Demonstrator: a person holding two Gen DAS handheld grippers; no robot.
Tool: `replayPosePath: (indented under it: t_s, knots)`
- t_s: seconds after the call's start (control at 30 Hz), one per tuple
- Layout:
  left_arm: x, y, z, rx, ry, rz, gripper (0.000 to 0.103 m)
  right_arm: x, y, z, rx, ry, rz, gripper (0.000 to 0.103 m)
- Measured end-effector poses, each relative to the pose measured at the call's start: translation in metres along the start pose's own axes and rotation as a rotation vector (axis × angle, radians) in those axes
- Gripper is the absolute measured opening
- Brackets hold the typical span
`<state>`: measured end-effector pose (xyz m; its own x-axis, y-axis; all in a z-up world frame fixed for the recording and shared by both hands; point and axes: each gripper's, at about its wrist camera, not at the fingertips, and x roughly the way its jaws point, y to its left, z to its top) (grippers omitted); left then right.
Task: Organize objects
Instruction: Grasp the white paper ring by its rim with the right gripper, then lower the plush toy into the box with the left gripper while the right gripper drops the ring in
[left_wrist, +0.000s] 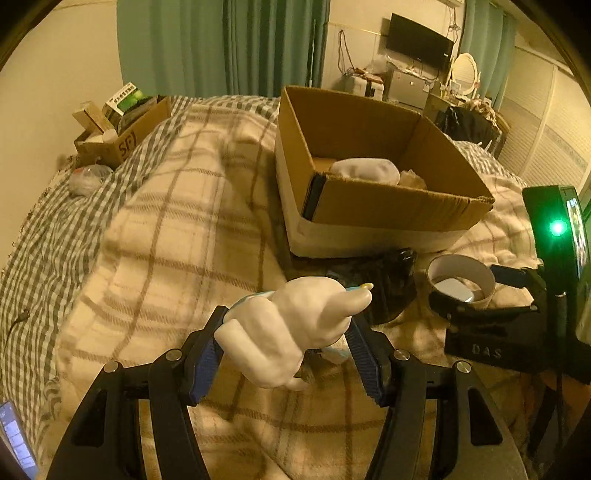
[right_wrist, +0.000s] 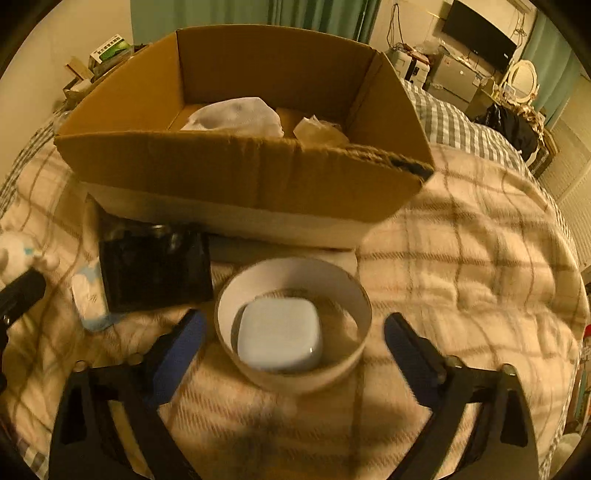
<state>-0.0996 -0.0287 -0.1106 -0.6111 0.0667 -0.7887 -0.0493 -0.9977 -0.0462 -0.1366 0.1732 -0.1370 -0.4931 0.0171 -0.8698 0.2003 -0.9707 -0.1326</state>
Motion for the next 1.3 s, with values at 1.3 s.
replayPosePath:
  t_s: [1.3]
  knots:
    - [-0.107, -0.060, 0.172, 0.118, -0.267, -0.007, 0.065, -0.230, -0.053, 0.105, -0.013, -0.518, 0.089, 0.083]
